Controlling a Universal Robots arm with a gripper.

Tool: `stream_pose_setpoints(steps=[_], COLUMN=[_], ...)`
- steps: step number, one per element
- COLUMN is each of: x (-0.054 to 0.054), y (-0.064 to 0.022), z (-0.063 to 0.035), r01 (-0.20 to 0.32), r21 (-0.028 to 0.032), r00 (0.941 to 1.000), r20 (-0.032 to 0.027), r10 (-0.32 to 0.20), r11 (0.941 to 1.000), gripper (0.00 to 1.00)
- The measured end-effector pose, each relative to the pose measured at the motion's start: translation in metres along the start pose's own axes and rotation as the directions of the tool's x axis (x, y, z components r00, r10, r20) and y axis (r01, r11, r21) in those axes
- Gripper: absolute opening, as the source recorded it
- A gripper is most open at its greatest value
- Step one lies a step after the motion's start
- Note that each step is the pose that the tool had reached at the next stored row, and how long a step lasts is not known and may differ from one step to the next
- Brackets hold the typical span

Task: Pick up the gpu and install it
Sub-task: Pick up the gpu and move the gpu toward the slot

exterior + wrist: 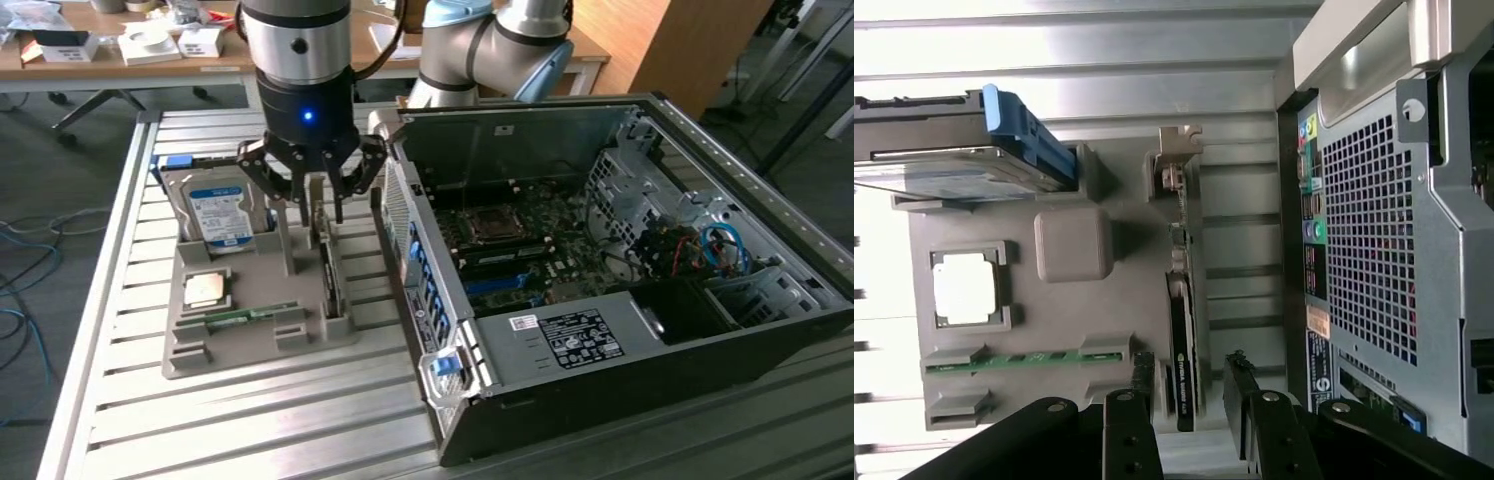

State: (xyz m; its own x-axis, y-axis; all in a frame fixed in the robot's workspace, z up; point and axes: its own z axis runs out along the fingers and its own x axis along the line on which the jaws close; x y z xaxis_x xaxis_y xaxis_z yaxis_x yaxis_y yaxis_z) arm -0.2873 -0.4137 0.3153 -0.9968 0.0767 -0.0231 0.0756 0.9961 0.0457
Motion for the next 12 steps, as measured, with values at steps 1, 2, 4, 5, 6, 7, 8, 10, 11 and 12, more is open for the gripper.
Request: stream_pose_setpoints(steps=[1, 2, 4, 5, 6, 7, 8, 10, 11, 12], x=[0.0000, 0.0000, 0.0000, 0.0000, 0.0000, 0.0000, 0.0000, 0.0000, 0.0000, 0.0000], y=[-0.0001, -0.0002, -0.0003, -0.0004, -0.0004, -0.0004, -0.0004, -0.0004, -0.0004, -0.0004], z=[0.0018, 0.0039, 0.0070, 0.0073, 0.0073, 0.0073, 0.0073, 0.0075, 0.0083, 0.0095], r01=[0.000, 0.000, 0.000, 0.000, 0.000, 0.000, 0.000, 0.000, 0.000, 0.000], r21=[0.0000, -0.0001, -0.0002, 0.0000, 0.0001, 0.0001, 0.0001, -0.0001, -0.0005, -0.0004], r00=[1.0000, 1.0000, 1.0000, 1.0000, 1.0000, 1.0000, 1.0000, 1.0000, 1.0000, 1.0000], r20=[0.0001, 0.0002, 0.0002, 0.0000, -0.0001, -0.0001, 0.0000, 0.0002, 0.0005, 0.0004], r10=[0.000, 0.000, 0.000, 0.000, 0.000, 0.000, 0.000, 0.000, 0.000, 0.000], r11=[1.0000, 1.0000, 1.0000, 1.0000, 1.0000, 1.0000, 1.0000, 1.0000, 1.0000, 1.0000], gripper=[0.42, 0.42, 0.42, 0.42, 0.42, 0.42, 0.42, 0.42, 0.42, 0.42])
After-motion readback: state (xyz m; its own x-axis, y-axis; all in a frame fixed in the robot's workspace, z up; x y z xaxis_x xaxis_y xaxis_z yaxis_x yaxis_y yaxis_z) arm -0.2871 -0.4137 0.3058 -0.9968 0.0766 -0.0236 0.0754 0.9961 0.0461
